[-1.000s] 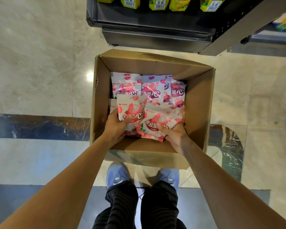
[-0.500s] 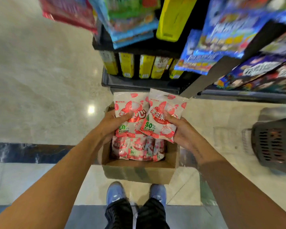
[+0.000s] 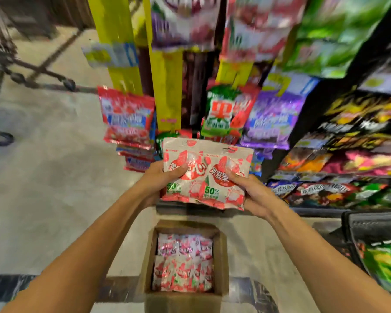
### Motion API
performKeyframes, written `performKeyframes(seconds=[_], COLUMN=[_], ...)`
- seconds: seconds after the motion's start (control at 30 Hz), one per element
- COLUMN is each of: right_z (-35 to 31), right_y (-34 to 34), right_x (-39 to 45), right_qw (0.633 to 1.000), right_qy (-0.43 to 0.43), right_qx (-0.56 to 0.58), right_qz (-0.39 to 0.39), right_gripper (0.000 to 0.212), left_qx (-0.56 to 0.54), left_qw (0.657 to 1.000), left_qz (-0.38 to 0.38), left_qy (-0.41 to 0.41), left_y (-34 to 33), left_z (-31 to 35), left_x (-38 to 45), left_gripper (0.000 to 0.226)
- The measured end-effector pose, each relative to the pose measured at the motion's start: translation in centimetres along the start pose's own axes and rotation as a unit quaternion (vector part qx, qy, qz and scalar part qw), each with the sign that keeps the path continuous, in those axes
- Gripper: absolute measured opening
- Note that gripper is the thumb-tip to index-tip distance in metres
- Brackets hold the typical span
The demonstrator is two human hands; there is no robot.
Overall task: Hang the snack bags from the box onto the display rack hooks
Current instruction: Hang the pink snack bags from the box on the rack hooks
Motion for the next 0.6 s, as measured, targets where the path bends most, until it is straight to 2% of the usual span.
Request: performKeyframes(seconds=[0.1,0.2,0.37,0.5,0.6], right_z=[-4.9,-9.4,-16.4,-21.5,-25.0], right_y=[-1.9,-4.0,-7.0,-9.3,-11.1], right_x=[-2.1,-4.1,-7.2,-9.5,-11.3], right_qw=[0.999,0.997,0.994,0.989,0.985], right_qy=[0.027,0.063,0.104,0.138,0.162], right_qx=[-0.019,-0.032,-0.035,-0.043,-0.052], right_qz=[-0.008,-0.016,-0.017,-0.005,-0.01], right_gripper=[0.045,0.051,0.056,0.062,0.057], left_qx=[0.025,0.041,0.068,0.075,0.076], left_qw=[0.999,0.997,0.988,0.979,0.972], left_qz=[0.008,0.013,0.026,0.028,0.029], left_qy=[-0.036,-0.069,-0.134,-0.187,-0.218], left_y=[-0.6,-1.3,-2.3,-3.5,-4.1], left_z=[5.1,9.9,17.2,22.6,26.0], left_x=[-2.8,-5.7,-10.3,-13.7,-15.9], left_gripper=[0.011,0.012,0.041,0.018,0.015])
Point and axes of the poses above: each hand's wrist, its own x-axis towards the middle knuckle, its own y-axis out of the back of the hand, z = x × y, the point moved 2 cm from there along x, towards the middle knuckle, and after that the axes turned 9 degrees about y, right-handed, at the moved point
